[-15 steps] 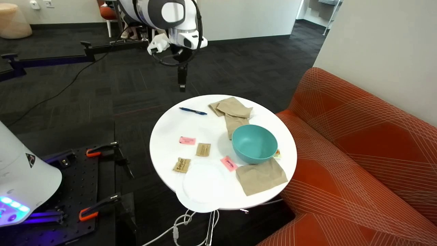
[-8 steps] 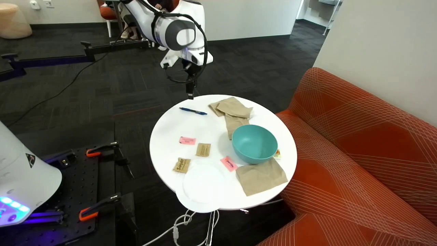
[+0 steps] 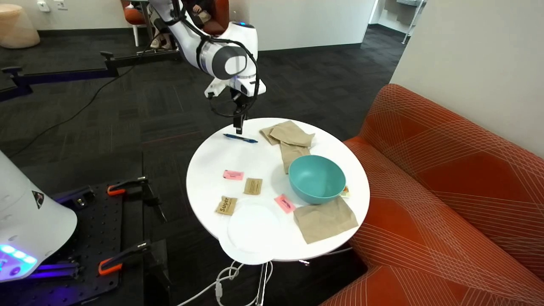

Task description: Put the pen inside the blue bowl

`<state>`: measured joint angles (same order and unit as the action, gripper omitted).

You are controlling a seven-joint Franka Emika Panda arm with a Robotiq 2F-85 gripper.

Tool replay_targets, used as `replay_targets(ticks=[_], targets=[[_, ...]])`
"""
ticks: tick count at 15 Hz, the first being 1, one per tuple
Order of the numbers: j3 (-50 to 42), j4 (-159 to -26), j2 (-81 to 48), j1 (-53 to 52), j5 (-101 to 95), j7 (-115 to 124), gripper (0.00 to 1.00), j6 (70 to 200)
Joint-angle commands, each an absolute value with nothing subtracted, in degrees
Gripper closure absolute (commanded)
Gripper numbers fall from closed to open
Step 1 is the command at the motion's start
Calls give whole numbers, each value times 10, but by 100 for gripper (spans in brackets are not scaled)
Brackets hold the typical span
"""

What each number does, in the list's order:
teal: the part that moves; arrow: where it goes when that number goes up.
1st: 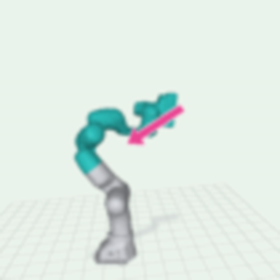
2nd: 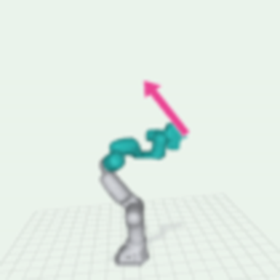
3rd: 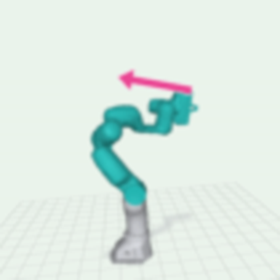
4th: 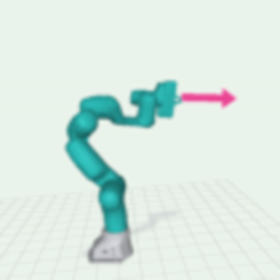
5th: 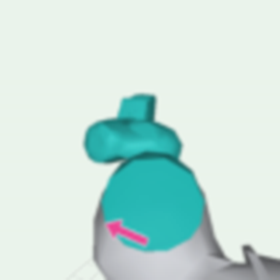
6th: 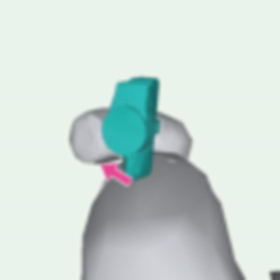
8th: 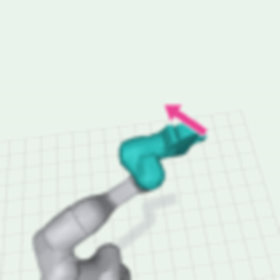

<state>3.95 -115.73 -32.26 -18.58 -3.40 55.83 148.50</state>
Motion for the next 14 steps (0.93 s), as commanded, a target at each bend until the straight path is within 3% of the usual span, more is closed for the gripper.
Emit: replay_targets(ticks=[1, 10, 11, 12, 14], targets=[[23, -1133, -347, -202, -19, 569, 0, 1488], [13, -1117, -381, -206, -16, 563, 0, 1493], [8, -1116, -383, -210, -20, 567, 25, 1492], [4, -1116, -384, -213, -23, 569, 26, 1493], [-1, -1116, -385, -216, -23, 570, 41, 1493]])
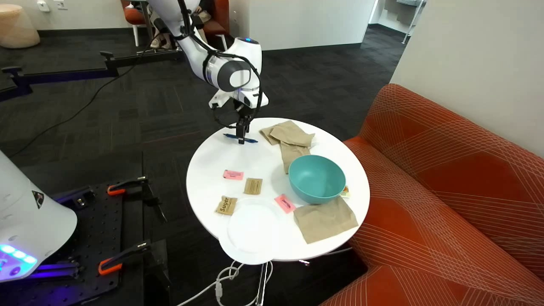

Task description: Put the pen inside the blue bowl

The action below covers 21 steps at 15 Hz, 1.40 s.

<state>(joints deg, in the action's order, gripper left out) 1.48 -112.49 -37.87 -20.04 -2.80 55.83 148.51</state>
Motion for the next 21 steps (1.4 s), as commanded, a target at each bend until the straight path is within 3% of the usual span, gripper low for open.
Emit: replay_targets(ticks=[1, 5, 8, 10, 21], targets=[[-2, -1116, -386, -217, -22, 570, 51, 1494], [-3, -1115, -385, -218, -21, 569, 82, 1498], [-3, -1117, -384, -217, -19, 568, 100, 1498], [2, -1122, -374, -211, -14, 561, 96, 1493], [-39, -1181, -226, -174, -43, 541, 96, 1475]])
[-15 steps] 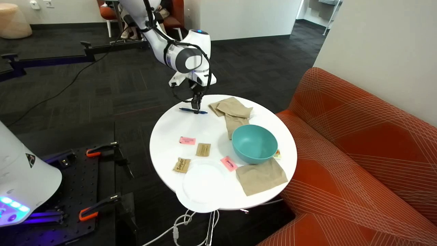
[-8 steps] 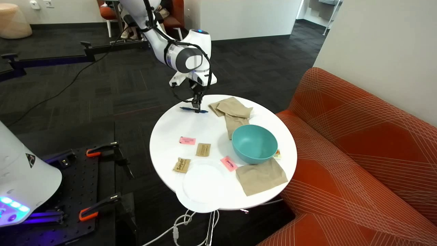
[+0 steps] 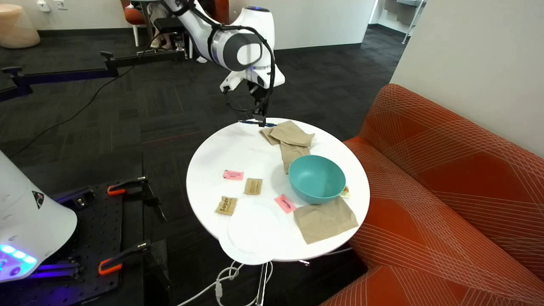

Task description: Put the pen inside the blue bowl

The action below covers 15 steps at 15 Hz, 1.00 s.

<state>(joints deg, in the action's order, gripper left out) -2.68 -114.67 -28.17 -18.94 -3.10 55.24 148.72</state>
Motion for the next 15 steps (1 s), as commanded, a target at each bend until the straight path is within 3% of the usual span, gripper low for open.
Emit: replay_targets(ticks=[1, 15], targets=[[-46, -1184, -216, -166, -49, 541, 96, 1471], [-90, -1131, -239, -49, -85, 402, 96, 1490]])
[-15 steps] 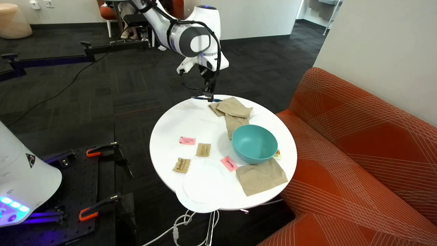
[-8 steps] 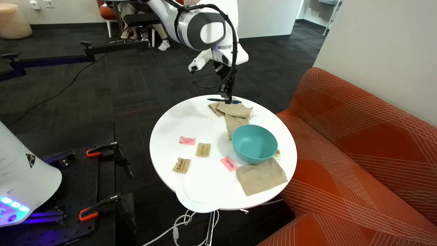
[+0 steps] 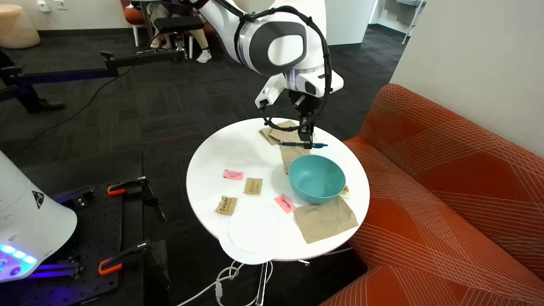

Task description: Put the pen inside the blue bowl

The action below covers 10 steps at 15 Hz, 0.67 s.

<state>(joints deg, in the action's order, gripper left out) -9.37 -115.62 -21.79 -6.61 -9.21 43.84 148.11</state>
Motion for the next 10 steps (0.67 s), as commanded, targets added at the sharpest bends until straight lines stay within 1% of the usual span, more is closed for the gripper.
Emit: replay_targets(ticks=[1, 8, 9, 10], targets=[[-91, -1122, -247, -45, -83, 394, 96, 1490], [-96, -1051, -320, -39, -68, 381, 96, 1489], [-97, -1039, -330, -41, -65, 384, 69, 1482], [-95, -1031, -337, -40, -60, 381, 60, 1482]])
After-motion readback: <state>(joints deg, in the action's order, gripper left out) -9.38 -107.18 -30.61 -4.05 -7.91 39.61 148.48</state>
